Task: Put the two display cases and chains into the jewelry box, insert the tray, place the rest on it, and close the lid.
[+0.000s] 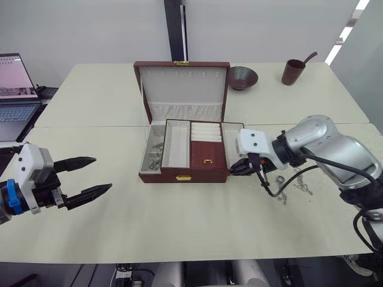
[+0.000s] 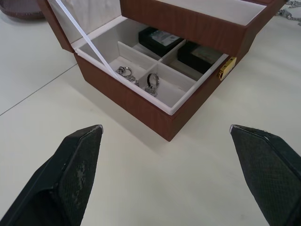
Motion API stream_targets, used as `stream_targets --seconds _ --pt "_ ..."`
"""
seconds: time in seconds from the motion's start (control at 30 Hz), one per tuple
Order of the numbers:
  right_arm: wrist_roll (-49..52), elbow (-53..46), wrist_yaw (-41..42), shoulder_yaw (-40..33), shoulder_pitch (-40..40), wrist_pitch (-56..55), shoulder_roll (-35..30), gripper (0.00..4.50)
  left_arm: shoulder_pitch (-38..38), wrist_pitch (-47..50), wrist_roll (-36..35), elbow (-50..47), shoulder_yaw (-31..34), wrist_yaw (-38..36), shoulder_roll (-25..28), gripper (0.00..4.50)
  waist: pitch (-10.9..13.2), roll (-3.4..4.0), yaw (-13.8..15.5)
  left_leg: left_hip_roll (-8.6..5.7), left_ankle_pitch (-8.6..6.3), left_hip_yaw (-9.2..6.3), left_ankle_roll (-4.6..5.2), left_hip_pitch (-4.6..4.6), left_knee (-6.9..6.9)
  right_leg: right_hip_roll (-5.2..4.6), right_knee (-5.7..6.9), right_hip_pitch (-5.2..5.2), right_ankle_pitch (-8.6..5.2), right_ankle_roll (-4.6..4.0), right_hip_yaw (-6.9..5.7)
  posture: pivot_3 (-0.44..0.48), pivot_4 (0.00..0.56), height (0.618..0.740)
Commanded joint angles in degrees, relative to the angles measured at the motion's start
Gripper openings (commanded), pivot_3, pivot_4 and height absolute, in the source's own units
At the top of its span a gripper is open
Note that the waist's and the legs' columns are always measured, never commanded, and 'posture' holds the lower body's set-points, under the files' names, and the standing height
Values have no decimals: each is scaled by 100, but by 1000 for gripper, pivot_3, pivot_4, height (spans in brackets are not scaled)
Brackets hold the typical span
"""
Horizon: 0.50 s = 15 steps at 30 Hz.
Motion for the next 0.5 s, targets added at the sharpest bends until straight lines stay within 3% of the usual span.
stream_targets --seconds 0.03,0.5 --pt "-308 319 -178 156 -337 -264 370 11 -117 -96 20 16 -45 -8 -4 4500 0 0 -3 0 0 0 0 2 0 1 1 0 0 0 0 0 150 740" --pt "-706 1023 -135 553 -693 -320 1428 11 -350 -240 173 289 -195 -81 39 4500 -5 -8 -127 -3 0 -3 0 8 0 7 7 0 4 -6 -3 0 150 740"
